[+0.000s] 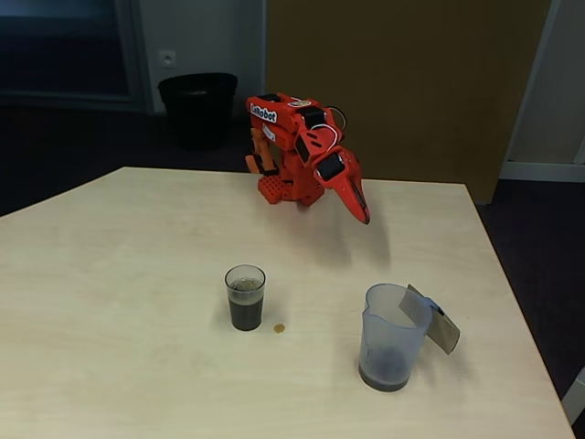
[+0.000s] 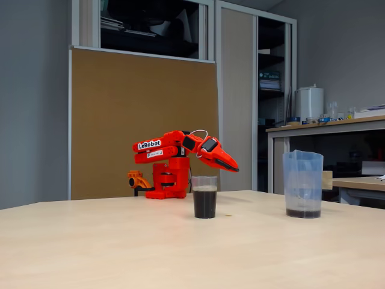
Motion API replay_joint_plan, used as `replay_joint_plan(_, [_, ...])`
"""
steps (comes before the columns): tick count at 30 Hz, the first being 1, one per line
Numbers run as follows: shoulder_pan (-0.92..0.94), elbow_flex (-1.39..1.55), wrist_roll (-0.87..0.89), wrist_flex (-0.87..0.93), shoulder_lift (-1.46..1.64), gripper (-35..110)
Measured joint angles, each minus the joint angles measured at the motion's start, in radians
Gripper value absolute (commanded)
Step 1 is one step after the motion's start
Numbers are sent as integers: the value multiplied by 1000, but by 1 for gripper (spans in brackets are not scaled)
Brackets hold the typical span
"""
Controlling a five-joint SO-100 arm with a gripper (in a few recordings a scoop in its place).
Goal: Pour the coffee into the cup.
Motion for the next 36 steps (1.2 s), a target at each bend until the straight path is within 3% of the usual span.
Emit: replay_joint_plan(36, [-2,0,-5,18,0,0])
